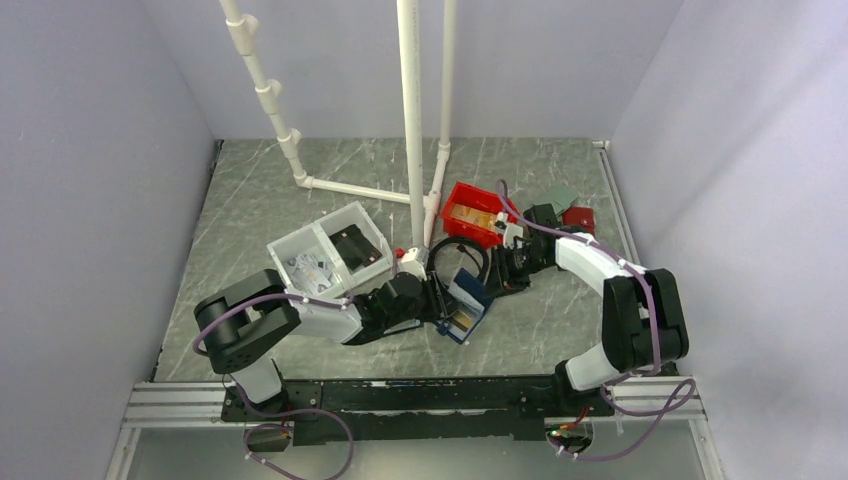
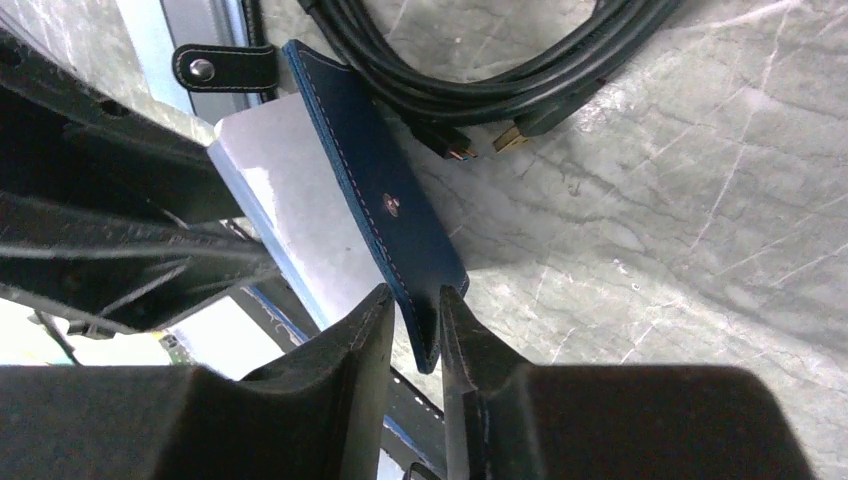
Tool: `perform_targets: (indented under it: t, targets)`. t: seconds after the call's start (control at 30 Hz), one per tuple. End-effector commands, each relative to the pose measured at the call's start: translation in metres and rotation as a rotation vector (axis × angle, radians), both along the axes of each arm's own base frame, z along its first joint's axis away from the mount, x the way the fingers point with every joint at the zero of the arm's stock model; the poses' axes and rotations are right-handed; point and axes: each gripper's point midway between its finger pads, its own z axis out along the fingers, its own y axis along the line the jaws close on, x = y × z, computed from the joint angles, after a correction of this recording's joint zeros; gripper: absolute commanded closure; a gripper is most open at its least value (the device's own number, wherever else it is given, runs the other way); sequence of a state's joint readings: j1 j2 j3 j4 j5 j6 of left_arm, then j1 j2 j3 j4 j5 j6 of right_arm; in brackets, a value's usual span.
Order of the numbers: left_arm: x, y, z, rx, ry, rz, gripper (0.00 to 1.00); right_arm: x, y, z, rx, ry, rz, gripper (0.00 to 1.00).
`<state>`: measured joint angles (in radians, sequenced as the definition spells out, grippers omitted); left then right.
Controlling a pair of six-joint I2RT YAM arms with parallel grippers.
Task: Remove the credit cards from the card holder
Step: Open the card holder at the center of the board.
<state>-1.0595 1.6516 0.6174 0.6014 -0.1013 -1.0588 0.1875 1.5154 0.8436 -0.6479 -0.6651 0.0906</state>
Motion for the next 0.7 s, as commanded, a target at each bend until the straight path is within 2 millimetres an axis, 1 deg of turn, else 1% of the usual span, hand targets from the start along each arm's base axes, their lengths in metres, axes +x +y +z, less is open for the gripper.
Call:
perform_targets:
  t: [0.0, 0.1, 0.2, 0.33, 0.4, 0.5, 0.57, 0.63, 0.67]
  targets:
    - [0.011, 0.002, 0.001, 0.023, -0.014, 0.044, 0.64, 0.002, 0.005, 0.013, 0.036, -0.062, 0.003, 0.72]
    - [0.015, 0.003, -0.003, 0.039, -0.007, 0.046, 0.69, 0.003, 0.004, 0.014, 0.034, -0.066, 0.001, 0.7]
    - [0.016, 0.006, -0.008, 0.052, 0.008, 0.049, 0.71, 0.005, 0.004, 0.016, 0.031, -0.078, 0.001, 0.67]
    - [0.016, 0.008, -0.013, 0.065, 0.02, 0.045, 0.74, 0.008, 0.005, 0.025, 0.039, -0.122, 0.007, 0.63]
    - [0.018, 0.008, -0.015, 0.075, 0.027, 0.041, 0.75, 0.01, 0.005, 0.034, 0.047, -0.159, 0.013, 0.59]
    - [0.019, 0.006, -0.016, 0.075, 0.027, 0.024, 0.8, 0.012, 0.007, 0.051, 0.068, -0.238, 0.029, 0.51]
    - [0.019, 0.006, -0.017, 0.073, 0.031, 0.011, 0.88, 0.014, 0.008, 0.065, 0.084, -0.301, 0.044, 0.46]
    - [0.019, 0.006, -0.018, 0.067, 0.032, 0.001, 1.0, 0.012, 0.011, 0.081, 0.119, -0.364, 0.077, 0.42]
    - [0.019, 0.007, -0.019, 0.067, 0.034, -0.004, 1.0, 0.012, 0.012, 0.088, 0.128, -0.395, 0.094, 0.4]
